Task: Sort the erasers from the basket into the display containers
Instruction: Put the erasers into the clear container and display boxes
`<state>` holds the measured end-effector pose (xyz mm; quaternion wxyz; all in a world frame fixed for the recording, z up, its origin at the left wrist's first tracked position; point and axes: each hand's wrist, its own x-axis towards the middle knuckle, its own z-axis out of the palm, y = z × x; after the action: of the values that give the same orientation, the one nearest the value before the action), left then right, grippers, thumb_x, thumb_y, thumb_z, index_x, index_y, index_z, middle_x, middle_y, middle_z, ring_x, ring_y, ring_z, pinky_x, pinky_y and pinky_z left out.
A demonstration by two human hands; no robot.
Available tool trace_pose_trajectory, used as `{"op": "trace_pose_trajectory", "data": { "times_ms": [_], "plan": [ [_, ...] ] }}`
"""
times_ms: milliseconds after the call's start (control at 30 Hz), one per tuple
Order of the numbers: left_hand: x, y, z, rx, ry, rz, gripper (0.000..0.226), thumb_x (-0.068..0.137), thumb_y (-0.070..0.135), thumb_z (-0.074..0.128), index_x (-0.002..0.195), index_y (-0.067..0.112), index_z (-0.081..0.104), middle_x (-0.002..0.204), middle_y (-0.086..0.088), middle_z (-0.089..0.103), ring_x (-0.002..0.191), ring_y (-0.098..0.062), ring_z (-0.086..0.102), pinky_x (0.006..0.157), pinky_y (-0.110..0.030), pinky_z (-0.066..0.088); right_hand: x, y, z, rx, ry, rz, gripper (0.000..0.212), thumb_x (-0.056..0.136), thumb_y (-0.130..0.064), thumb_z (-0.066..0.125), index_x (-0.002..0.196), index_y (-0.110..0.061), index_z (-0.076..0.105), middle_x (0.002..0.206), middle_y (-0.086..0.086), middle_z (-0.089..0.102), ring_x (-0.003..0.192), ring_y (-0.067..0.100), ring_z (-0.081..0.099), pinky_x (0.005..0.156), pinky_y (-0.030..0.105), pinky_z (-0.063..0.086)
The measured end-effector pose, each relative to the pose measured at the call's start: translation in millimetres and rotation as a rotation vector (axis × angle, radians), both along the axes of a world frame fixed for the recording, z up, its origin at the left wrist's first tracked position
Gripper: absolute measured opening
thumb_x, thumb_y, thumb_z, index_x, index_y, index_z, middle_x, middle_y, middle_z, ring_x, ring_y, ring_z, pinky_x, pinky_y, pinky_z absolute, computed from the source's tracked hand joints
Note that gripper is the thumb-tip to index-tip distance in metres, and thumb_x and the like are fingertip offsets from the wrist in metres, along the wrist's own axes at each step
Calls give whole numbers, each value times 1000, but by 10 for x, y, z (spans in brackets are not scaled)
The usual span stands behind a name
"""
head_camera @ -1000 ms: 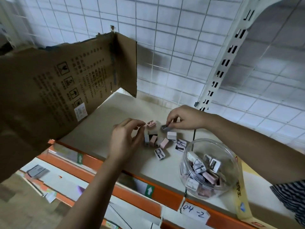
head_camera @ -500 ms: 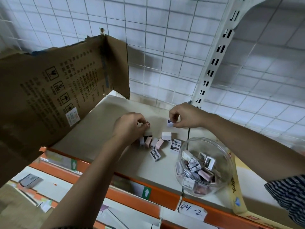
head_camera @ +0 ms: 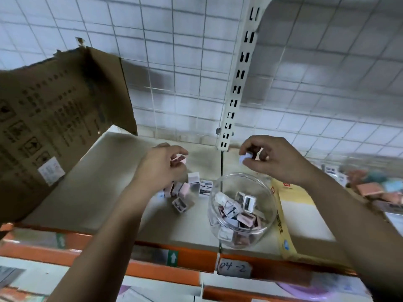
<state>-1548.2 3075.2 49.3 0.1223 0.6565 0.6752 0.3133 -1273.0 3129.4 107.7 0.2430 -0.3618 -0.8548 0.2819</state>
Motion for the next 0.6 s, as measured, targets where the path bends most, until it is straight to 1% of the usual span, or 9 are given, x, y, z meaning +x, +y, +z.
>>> {"op": "trace_pose_trajectory", "data": {
  "times_ms": [67,100,133,200,267,333,467,533,600],
  "plan": [
    [131,-62,81,54,-19,-46,35,67,32,58,99,30,72,83,9,57,70,-10,57,70,-23,46,110,-185,-16,-32,61,-43,15,81,-12,76,82,-23,67,78,-2,61,53,13,44,56,31,39],
    [191,-93,123,88,-24,-66,30,68,32,60,96,30,71,81,11,56,69,-6,56,69,-22,45,154,-271,-36,-43,86,-67,17,79,-14,78,79,-25,66,79,-1,62,55,23,43,56,33,39],
    [246,-124,163,119,-34,-88,22,71,28,65,93,29,69,79,12,55,69,-5,55,67,-18,43,192,-359,-64,-46,116,-79,19,77,-14,80,77,-25,65,81,0,63,58,26,45,57,35,40],
    [341,-180,245,166,-76,-128,17,76,18,72,90,25,65,76,11,57,69,-3,56,65,-13,42,242,-514,-134,1,164,-85,21,75,-18,83,76,-27,64,82,-1,65,62,10,48,62,33,42],
    [422,-226,322,191,-138,-158,18,77,15,75,89,22,64,75,11,60,70,-3,59,65,-12,44,266,-639,-210,98,179,-111,20,73,-35,80,77,-30,61,82,-5,65,67,4,50,62,24,42],
    [498,-267,379,212,-193,-184,19,76,15,77,88,20,63,76,11,63,72,-3,61,66,-9,43,265,-732,-269,174,205,-143,17,75,-42,72,80,-33,59,83,-7,63,72,3,53,63,21,42],
    [617,-301,397,248,-232,-233,21,76,17,80,85,17,62,74,11,63,73,-8,61,66,-11,43,210,-813,-332,274,189,-127,14,82,-39,68,80,-26,64,80,-11,64,81,5,57,71,18,42],
    [671,-320,395,247,-250,-261,22,76,18,81,82,16,60,72,11,61,72,-8,59,66,-10,42,231,-840,-361,309,180,-145,19,85,-36,66,85,-17,68,83,-14,65,84,4,59,73,16,42],
    [721,-343,396,250,-276,-302,22,78,17,80,79,14,59,70,9,60,70,-7,58,67,-9,41,313,-881,-390,296,216,-221,20,87,-34,63,93,-16,69,86,-16,65,83,4,60,71,13,41]
  ]
}}
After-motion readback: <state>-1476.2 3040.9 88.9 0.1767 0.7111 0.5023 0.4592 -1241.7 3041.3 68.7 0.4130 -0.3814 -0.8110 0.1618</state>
